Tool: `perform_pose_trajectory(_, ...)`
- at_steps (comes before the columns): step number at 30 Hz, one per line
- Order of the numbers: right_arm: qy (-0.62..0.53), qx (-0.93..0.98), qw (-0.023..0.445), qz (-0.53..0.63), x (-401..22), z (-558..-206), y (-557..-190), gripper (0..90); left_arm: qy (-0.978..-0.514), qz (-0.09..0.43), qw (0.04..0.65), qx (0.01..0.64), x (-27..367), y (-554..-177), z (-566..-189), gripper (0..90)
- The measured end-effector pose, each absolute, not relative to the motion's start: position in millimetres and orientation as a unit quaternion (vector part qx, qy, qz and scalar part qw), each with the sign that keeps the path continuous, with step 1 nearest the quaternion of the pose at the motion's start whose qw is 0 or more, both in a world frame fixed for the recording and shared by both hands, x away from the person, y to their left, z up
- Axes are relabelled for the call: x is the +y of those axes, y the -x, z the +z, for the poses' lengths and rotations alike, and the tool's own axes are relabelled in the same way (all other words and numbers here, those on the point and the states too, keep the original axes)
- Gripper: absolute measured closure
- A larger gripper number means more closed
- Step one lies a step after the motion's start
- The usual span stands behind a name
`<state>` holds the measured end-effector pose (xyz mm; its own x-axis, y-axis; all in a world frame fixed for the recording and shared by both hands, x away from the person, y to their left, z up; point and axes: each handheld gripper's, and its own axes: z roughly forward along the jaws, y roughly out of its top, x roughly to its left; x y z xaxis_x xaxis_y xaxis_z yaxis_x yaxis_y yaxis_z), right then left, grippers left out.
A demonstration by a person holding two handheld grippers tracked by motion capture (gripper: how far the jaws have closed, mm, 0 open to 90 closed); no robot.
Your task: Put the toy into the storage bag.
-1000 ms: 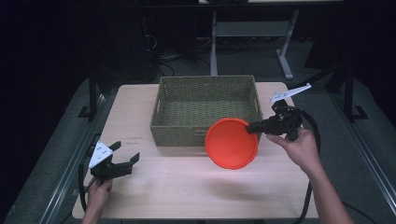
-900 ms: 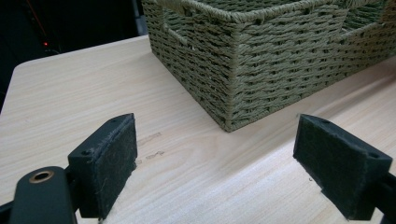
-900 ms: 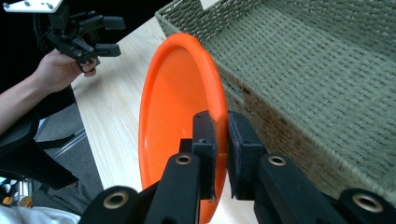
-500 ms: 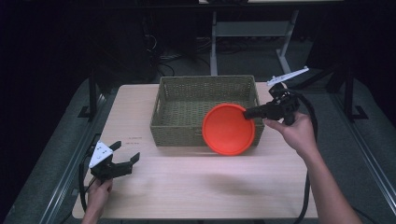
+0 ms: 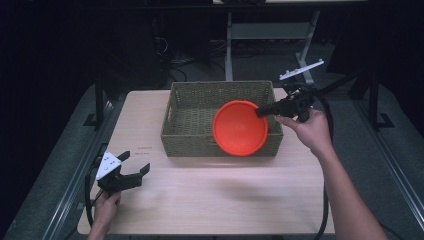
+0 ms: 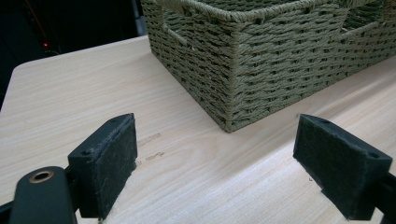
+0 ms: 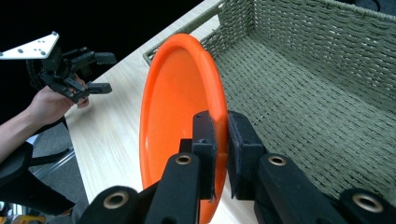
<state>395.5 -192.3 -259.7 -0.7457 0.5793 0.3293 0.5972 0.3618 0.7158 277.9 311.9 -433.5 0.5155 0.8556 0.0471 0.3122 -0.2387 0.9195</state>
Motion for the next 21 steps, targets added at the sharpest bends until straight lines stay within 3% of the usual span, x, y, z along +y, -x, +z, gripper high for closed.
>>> perform_pose_trajectory(21,0.365,-0.821,0.009,-0.439,-183,-250,-416,82.3,-0.730,0.288,0.474,0.400,312,-278,-433,13.0)
